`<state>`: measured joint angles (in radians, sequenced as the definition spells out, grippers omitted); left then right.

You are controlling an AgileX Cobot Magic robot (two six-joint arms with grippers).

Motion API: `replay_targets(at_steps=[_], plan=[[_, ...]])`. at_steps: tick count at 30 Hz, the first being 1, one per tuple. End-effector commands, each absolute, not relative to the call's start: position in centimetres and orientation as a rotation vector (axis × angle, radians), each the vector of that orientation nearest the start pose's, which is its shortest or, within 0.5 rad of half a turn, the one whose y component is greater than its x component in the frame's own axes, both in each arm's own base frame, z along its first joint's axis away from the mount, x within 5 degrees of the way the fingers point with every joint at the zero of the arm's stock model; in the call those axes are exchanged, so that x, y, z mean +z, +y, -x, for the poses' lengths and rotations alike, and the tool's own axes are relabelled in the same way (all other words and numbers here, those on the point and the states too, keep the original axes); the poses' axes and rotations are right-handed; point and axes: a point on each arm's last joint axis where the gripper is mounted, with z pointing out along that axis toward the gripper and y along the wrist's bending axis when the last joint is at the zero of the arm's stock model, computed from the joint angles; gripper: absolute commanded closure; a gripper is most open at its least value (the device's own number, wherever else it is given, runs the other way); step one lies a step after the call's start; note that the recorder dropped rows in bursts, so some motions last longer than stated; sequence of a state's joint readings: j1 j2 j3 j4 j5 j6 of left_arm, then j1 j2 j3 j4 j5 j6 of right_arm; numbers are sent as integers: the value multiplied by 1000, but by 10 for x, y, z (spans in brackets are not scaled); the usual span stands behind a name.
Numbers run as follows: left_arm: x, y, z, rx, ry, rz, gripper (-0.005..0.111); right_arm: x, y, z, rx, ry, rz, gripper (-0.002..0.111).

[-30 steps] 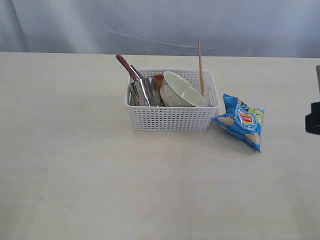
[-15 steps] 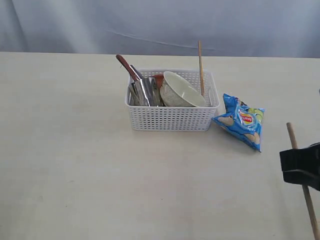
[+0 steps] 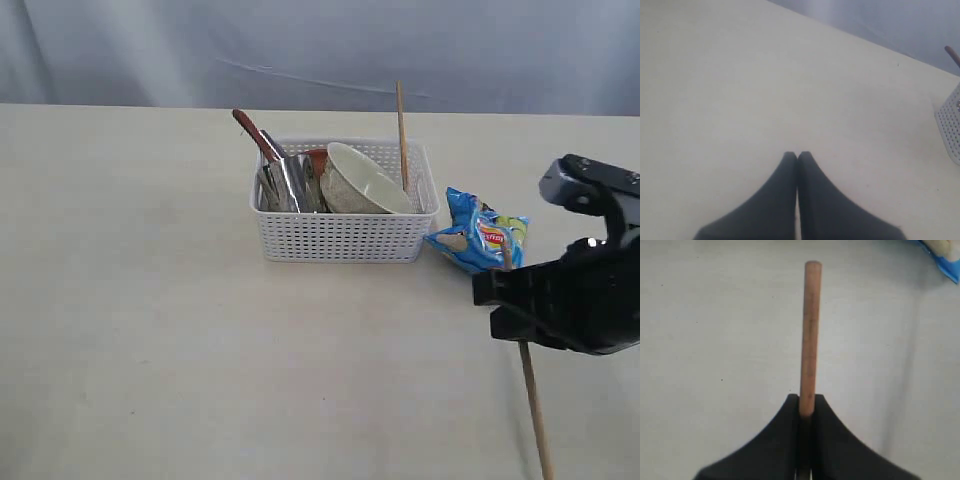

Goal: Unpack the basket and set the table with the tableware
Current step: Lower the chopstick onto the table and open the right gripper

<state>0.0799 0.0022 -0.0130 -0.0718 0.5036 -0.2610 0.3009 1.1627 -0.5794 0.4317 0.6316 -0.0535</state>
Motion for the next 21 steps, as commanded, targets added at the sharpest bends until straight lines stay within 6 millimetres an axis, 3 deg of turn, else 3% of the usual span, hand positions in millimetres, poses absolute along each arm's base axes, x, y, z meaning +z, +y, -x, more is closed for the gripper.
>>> replay_targets(at_steps=[1,12,16,21], plan=[[171,1,-49,-196,1942,380,107,198,88,-198,483,2720,95,109],[171,1,-49,-196,1942,380,107,153,106,-251,421,2866,89,109],[171,1,-49,-196,1942,380,107,138,111,-257,437,2916,52,109],[171,1,-49,-196,1942,380,107,133,124,-256,430,2890,154,109]])
